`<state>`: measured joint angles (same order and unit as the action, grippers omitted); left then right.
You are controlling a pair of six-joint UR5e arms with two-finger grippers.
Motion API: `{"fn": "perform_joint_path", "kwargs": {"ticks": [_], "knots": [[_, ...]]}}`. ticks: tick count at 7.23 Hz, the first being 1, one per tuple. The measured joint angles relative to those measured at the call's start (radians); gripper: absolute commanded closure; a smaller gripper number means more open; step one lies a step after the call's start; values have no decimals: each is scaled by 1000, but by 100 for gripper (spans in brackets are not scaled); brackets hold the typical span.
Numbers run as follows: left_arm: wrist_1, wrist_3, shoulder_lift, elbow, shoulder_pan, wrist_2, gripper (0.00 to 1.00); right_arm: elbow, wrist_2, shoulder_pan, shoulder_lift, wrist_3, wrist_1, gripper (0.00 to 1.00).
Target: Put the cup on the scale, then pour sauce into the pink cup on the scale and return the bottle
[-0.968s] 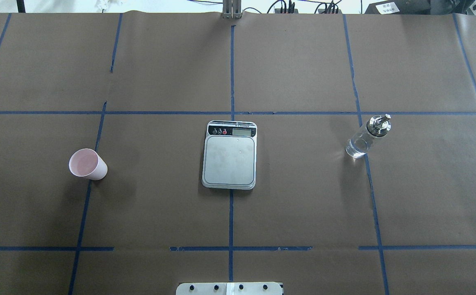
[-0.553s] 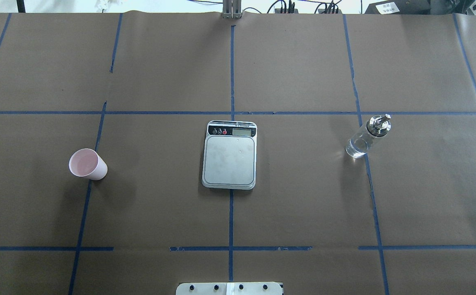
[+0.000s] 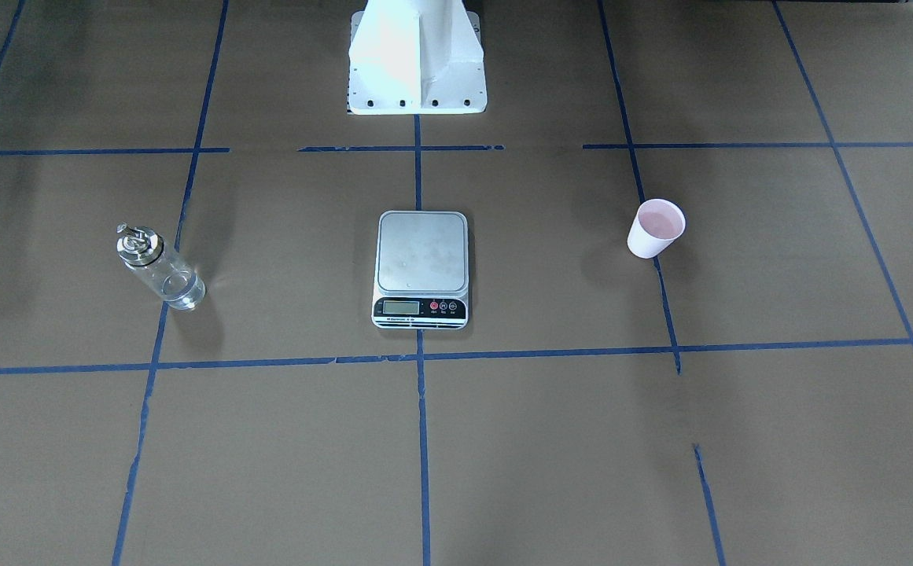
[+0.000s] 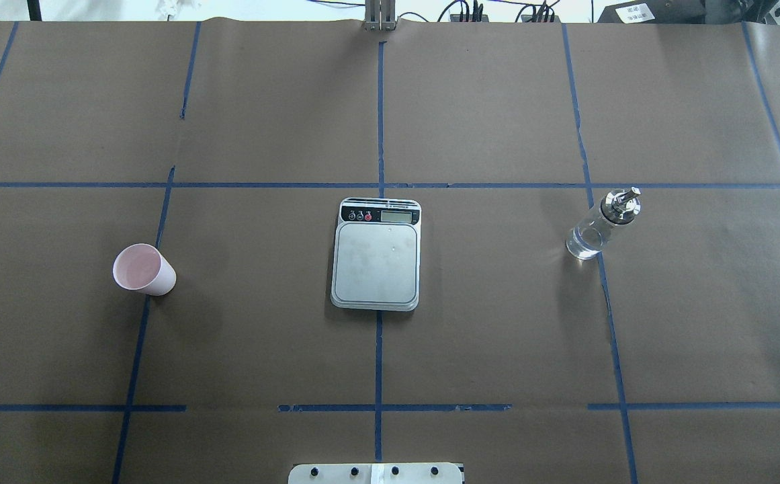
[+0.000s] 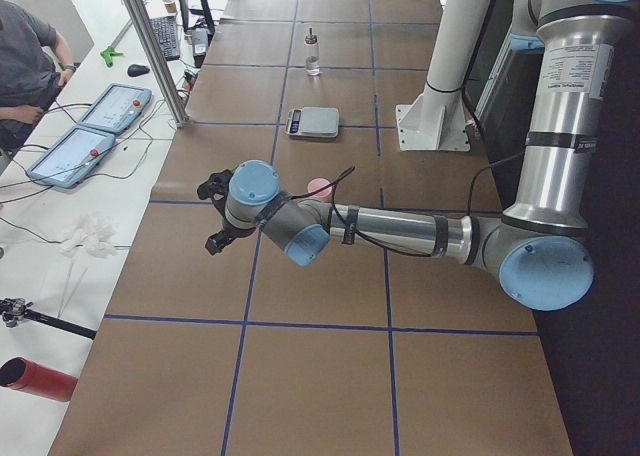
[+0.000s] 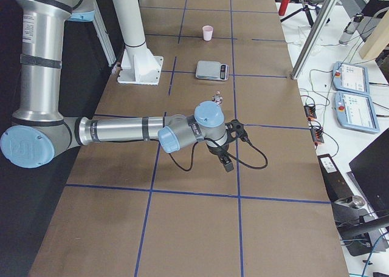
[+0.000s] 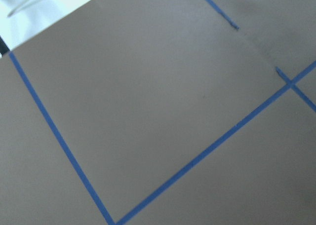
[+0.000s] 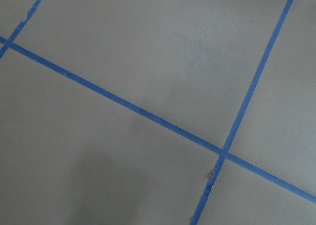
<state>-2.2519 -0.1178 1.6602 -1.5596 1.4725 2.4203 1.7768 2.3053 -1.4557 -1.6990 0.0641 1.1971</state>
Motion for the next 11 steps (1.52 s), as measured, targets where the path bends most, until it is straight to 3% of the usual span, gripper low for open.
{"fn": "perform_joint_path", "kwargs": {"ticks": [3,5,6,7,8,11], "knots": [[-105,275,-1,-64,-90,-23,0,-13,9,7,2,-97,-80,0],[-111,523,-39,-164,-216,-148,0,-18,12,17,2,-121,-96,0],[-111,645,-78,-229,-287,-221,13,-19,12,19,2,-128,-98,0],[-110,781,-128,-296,-370,-296,33,-20,11,20,1,-133,-99,0],[-110,929,-171,-348,-461,-378,39,-21,10,21,1,-135,-99,0],[-78,1273,-206,-387,-734,-632,39,-22,9,21,1,-135,-102,0]]}}
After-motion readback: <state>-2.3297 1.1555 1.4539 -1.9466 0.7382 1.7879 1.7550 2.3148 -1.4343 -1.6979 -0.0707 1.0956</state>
